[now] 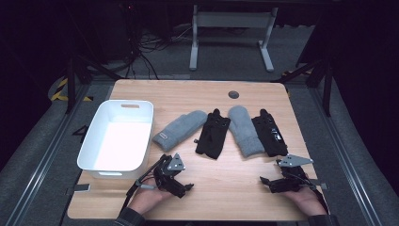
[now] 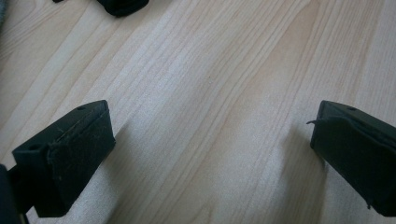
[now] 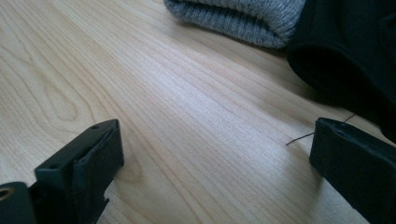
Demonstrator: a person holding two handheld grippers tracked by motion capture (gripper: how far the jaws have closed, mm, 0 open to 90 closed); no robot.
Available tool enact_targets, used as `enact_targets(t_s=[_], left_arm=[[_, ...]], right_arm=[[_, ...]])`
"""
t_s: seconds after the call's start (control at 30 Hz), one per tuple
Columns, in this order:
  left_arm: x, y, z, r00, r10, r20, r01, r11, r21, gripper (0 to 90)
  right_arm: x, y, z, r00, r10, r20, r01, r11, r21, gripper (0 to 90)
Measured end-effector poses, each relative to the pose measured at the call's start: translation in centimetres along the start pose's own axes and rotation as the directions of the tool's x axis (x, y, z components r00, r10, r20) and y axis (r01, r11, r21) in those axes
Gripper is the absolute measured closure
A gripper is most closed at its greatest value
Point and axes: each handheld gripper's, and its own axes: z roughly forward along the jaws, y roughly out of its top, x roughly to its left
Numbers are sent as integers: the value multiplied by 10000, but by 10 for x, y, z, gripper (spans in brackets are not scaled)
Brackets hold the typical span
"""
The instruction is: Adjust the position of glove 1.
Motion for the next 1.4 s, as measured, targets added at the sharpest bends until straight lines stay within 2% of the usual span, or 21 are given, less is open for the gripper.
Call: enact_targets(t_s=[0.17, 0.23, 0.3, 0.33, 0.4, 0.43, 0.47, 0.5, 0.57, 0.73, 0.87, 1.1, 1.23, 1.4], left_arm=[[1, 0, 0, 10000, 44, 34, -44, 10000, -15, 0], [1, 0, 0, 10000, 39, 42, -39, 10000, -16, 0], [1, 0, 0, 10000, 42, 30, -42, 10000, -17, 0], [1, 0, 1, 10000, 31, 39, -31, 10000, -17, 0], [1, 0, 1, 10000, 33, 37, -33, 10000, -19, 0], [1, 0, 0, 10000, 51, 14, -51, 10000, -16, 0], [1, 0, 0, 10000, 54, 37, -54, 10000, -15, 0], [1, 0, 0, 10000, 71, 46, -71, 10000, -18, 0], [1, 0, 0, 10000, 84, 46, -84, 10000, -15, 0], [1, 1, 1, 9999, 91, 89, -90, 10000, -9, 0], [1, 1, 1, 9999, 108, 95, -108, 9999, -4, 0], [2, 1, 1, 9998, 144, 99, -144, 9999, 3, 0], [1, 1, 1, 9999, 135, 82, -135, 9999, -3, 3], [2, 1, 1, 9998, 180, 109, -179, 9998, -10, 1]], right_arm=[[0, 0, 0, 10000, 12, 3, -12, 10000, -6, 42], [1, 1, -2, 10000, -63, -51, 64, 10000, 57, 90], [1, 3, -6, 9996, -31, -266, 36, 9998, 172, 201], [1, 5, -8, 9989, 51, -472, -43, 9999, 165, 228], [1, 6, -9, 9988, 117, -484, -110, 9998, 138, 259], [2, 7, -12, 9987, 71, -508, -63, 9998, 166, 303], [3, 10, -14, 9977, -6, -685, 14, 9999, 118, 357], [5, 14, -17, 9961, -83, -883, 82, 10000, -12, 452], [5, 19, -18, 9944, -155, -1048, 152, 9999, -30, 517], [3, 32, -14, 9898, -211, -1408, 227, 9997, 101, 749], [-1, 42, -12, 9879, -201, -1539, 176, 9997, -176, 878], [-10, 61, -9, 9887, -350, -1454, 252, 9974, -682, 900], [-15, 67, -5, 9890, -318, -1445, 211, 9970, -750, 900], [-22, 83, 5, 9900, -524, -1312, 432, 9965, -721, 900]])
